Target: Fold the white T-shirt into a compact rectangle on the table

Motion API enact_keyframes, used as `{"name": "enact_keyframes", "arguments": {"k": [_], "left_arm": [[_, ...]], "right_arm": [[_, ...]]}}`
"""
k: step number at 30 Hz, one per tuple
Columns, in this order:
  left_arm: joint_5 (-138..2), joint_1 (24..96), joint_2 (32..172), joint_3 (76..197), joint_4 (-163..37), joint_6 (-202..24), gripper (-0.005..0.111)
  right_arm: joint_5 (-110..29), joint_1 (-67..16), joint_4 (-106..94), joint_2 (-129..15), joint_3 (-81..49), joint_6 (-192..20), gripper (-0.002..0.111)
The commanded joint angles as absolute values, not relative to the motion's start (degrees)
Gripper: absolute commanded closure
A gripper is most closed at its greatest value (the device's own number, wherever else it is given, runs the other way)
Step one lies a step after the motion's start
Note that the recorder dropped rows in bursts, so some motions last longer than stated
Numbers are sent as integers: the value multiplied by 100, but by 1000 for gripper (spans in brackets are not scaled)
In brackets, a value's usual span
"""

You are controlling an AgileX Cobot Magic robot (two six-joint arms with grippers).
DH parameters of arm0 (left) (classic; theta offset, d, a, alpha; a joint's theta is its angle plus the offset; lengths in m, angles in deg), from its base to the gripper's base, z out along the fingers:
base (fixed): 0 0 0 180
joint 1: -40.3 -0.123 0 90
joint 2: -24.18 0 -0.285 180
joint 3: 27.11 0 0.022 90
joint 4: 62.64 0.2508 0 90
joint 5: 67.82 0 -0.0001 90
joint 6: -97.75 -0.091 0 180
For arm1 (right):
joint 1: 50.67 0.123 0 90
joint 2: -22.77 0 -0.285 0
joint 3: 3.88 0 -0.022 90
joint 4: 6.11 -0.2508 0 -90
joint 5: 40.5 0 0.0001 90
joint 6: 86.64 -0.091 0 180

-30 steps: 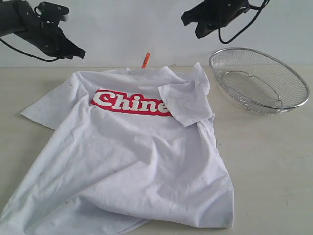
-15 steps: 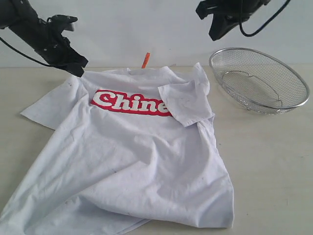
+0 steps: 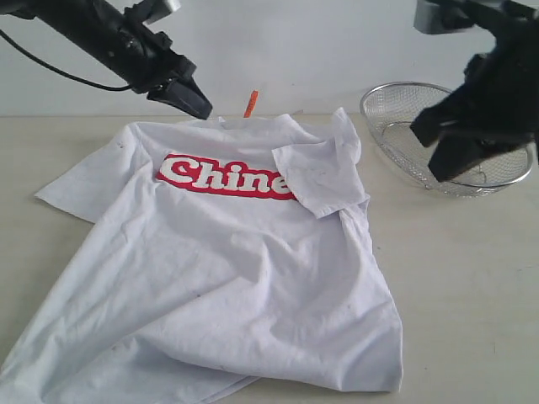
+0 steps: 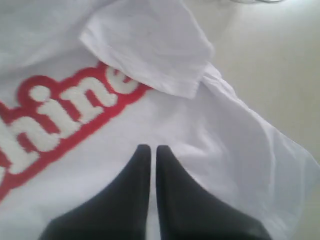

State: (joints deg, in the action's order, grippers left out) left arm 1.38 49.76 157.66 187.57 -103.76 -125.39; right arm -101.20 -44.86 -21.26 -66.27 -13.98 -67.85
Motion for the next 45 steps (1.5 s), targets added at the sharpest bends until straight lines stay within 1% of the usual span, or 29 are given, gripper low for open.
{"name": "enact_keyframes", "arguments": {"k": [1, 6, 12, 16, 17, 22, 24, 26, 28, 31, 33, 34, 36, 37, 39, 45], "left_arm": [[-266, 5447, 14870, 17612, -10082, -12555, 102], [-1588, 5589, 13920, 15834, -9962, -12555, 102], [-2670, 5589, 13530, 14026, -10150, -12949, 102], [-3530, 5589, 13530, 13356, -10740, -13581, 102], [-3965, 5589, 13530, 13202, -11091, -13933, 102], [-4082, 5589, 13753, 13173, -11168, -13970, 102], [-4082, 5589, 13995, 13173, -11377, -13970, 102], [-3604, 5618, 14166, 13173, -11557, -13970, 102], [-3476, 5630, 14166, 13173, -11595, -13982, 102], [-3558, 5630, 14219, 13173, -11546, -14099, 101], [-3703, 5630, 14354, 13173, -11531, -14099, 90], [-3762, 5630, 14453, 13173, -11554, -14099, 79], [-3800, 5630, 14521, 13173, -11571, -14099, 67], [-3849, 5630, 14543, 13173, -11578, -14099, 64], [-3961, 5630, 14544, 13173, -11578, -14099, 61], [-4260, 5630, 14579, 13173, -11578, -14099, 62]], "right_arm": [[-9446, -4483, -2255, -5718, -2525, -6896, 108], [-8957, -4483, -2279, -5260, -3619, -7020, 108], [-8272, -4483, -3037, -5224, -4579, -6752, 108], [-8053, -4483, -3861, -5304, -4915, -5827, 108], [-8008, -4483, -4012, -5376, -4975, -5570, 108], [-8208, -4483, -4172, -6130, -4998, -5456, 108], [-8208, -4483, -4468, -6444, -4998, -5160, 98], [-8225, -4483, -4610, -6641, -4998, -5050, 64], [-8234, -4483, -4673, -6654, -4998, -5050, 50], [-8262, -4483, -4897, -6654, -4998, -4956, 50], [-8201, -4483, -5171, -6735, -4998, -4749, 50], [-8216, -4483, -5399, -6858, -4998, -4524, 50], [-8225, -4483, -5571, -6977, -4998, -4282, 50], [-8225, -4483, -5620, -7040, -4998, -4211, 50], [-8170, -4483, -5711, -7144, -4998, -4102, 50], [-8038, -4483, -6300, -7562, -4998, -3448, 50]]}}
